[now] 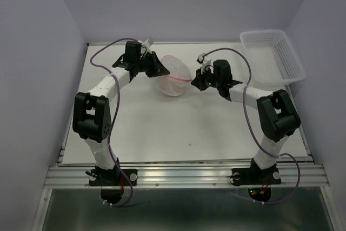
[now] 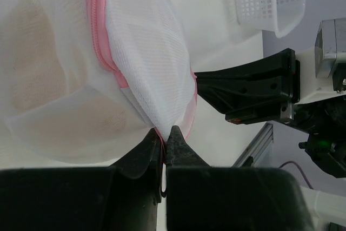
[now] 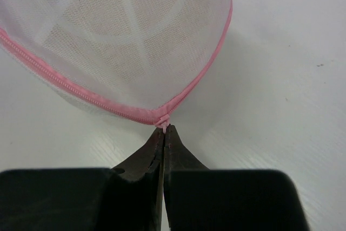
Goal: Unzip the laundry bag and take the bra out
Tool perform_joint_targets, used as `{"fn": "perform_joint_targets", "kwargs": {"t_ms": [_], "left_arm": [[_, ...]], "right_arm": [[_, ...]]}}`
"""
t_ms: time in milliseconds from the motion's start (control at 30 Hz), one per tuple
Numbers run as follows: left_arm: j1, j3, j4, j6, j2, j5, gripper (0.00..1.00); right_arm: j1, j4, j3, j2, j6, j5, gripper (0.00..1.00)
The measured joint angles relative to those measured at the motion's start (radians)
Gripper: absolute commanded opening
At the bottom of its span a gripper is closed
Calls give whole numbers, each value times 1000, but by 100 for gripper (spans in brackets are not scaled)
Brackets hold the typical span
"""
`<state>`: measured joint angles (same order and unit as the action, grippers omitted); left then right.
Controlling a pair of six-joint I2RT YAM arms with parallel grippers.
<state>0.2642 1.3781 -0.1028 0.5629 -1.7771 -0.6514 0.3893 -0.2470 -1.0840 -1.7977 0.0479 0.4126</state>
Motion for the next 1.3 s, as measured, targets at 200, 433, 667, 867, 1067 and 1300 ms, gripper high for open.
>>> {"fn": "perform_joint_targets", "kwargs": {"t_ms": [200,433,667,867,1067,1300], "left_arm": [[-3,69,-51,-56,-34,-18,0],[-4,225,-104,-84,-180,-6,0],[-10,357,-134,-107,-316,-24,69],[-17,339,-78,-103,-288,8,93],[-19,79,-14,-81,-104,39,95],[32,-105,34,-13,27,67,93]], "right_arm": [[8,-7,-2,-10,17,-48,1],[53,47,9,35,58,-100,1],[179,98,55,188,48,-112,1],[217,138,55,200,-45,-87,1],[221,153,55,179,-98,-106,1],[240,158,55,172,-109,-111,1]]}}
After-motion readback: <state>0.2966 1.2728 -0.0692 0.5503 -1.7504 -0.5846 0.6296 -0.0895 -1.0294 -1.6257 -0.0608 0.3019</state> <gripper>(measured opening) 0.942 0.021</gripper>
